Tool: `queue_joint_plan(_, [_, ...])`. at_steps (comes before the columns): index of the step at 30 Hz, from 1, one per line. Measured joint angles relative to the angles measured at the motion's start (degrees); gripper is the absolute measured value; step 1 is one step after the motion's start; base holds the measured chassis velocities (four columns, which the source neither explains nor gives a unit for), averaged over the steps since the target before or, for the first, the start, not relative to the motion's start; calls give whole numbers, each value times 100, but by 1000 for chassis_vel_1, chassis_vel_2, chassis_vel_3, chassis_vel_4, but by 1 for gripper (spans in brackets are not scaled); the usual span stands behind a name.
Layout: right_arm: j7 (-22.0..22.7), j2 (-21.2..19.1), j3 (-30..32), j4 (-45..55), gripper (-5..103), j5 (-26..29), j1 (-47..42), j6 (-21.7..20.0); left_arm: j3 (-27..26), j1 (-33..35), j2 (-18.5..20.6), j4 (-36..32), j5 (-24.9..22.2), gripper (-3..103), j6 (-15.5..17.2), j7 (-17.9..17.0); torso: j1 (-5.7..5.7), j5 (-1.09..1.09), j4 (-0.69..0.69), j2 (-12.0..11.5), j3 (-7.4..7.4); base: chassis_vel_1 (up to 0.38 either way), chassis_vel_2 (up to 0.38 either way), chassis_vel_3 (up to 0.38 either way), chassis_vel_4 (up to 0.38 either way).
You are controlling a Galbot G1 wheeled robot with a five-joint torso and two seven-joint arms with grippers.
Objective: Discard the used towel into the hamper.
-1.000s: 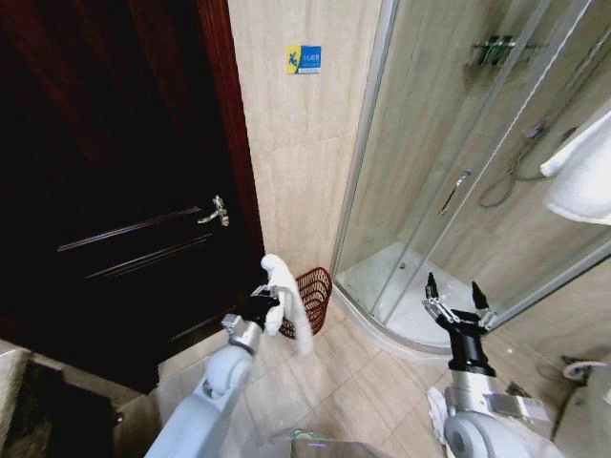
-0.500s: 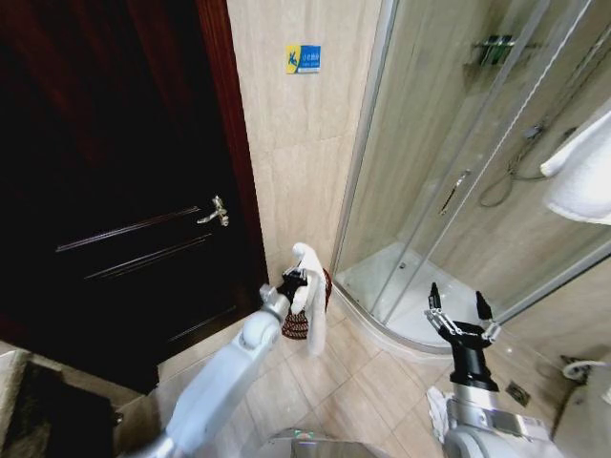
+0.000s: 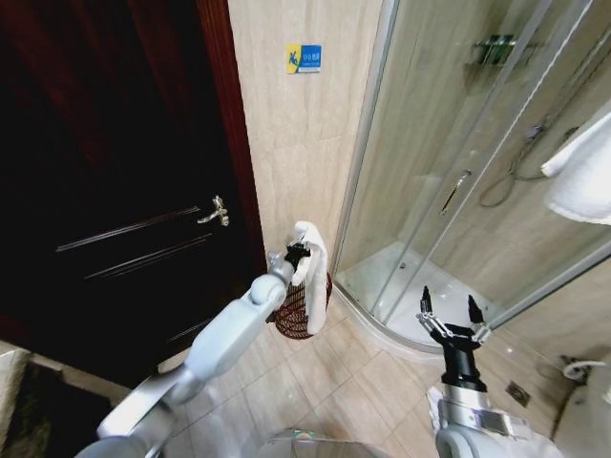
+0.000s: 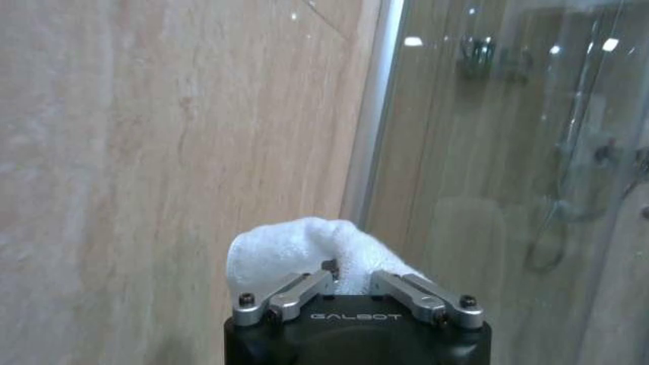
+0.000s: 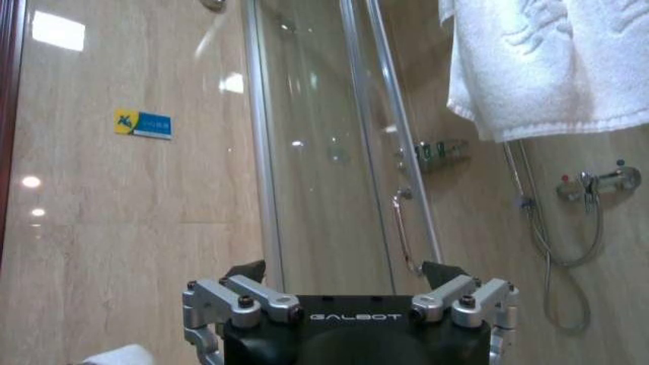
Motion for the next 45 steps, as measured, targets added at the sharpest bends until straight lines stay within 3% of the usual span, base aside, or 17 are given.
queue_joint_plan(7, [-16,-23,42,-64,100,76,9,47,359,-1095,-256,1393,0,2,-258,32,1,0,0,0,1,0,0,0,0])
queue_joint_plan(19, [-19,-94,82,-141,100,200,42,79,442,-1748,-404,1923,-44,2,-368,54,0,0,0,1,0,0,0,0,0])
queue_joint_plan(31, [6,-172,144,-196,100,306,53,81,658,-1296,-383,1908,18,2,-368,54,-1,-1,0,1,0,0,0,0,0])
queue_joint_plan(35, [310,-171,153,-242,100,298,120,68,1002,-932,-264,1831,-4,2,-361,-26,-1,0,0,1,-1,0,0,0,0])
queue_joint_plan(45, [343,-250,260,-269,100,410,102,86,1394,-351,-236,2048,98,2,-418,-121,-1,-1,0,1,-1,0,0,0,0])
